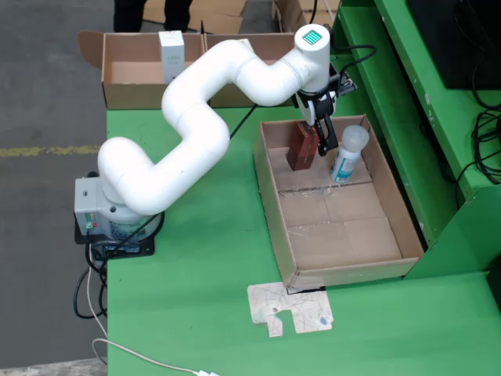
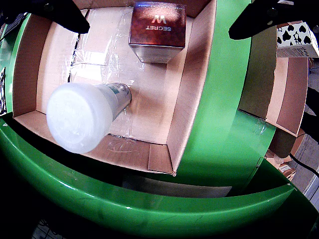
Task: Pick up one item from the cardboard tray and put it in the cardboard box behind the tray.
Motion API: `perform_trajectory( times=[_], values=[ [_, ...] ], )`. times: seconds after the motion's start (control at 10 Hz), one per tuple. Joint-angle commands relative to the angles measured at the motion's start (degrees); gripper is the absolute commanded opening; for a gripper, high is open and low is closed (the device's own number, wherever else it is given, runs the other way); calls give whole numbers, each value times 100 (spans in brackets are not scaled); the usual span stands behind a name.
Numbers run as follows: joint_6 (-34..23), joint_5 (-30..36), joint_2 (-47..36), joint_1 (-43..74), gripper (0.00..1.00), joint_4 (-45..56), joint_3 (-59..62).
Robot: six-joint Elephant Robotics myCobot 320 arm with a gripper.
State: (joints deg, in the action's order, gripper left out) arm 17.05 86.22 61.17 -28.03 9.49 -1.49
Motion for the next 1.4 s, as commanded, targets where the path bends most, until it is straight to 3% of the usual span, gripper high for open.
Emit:
perform_trajectory(
  times=[0.0, 0.8, 1.3],
  values=[
    [-32, -9, -154, 31, 80, -71, 149],
    [-32, -9, -154, 31, 0, -71, 149],
    [-32, -9, -154, 31, 0, -71, 149]
  ],
)
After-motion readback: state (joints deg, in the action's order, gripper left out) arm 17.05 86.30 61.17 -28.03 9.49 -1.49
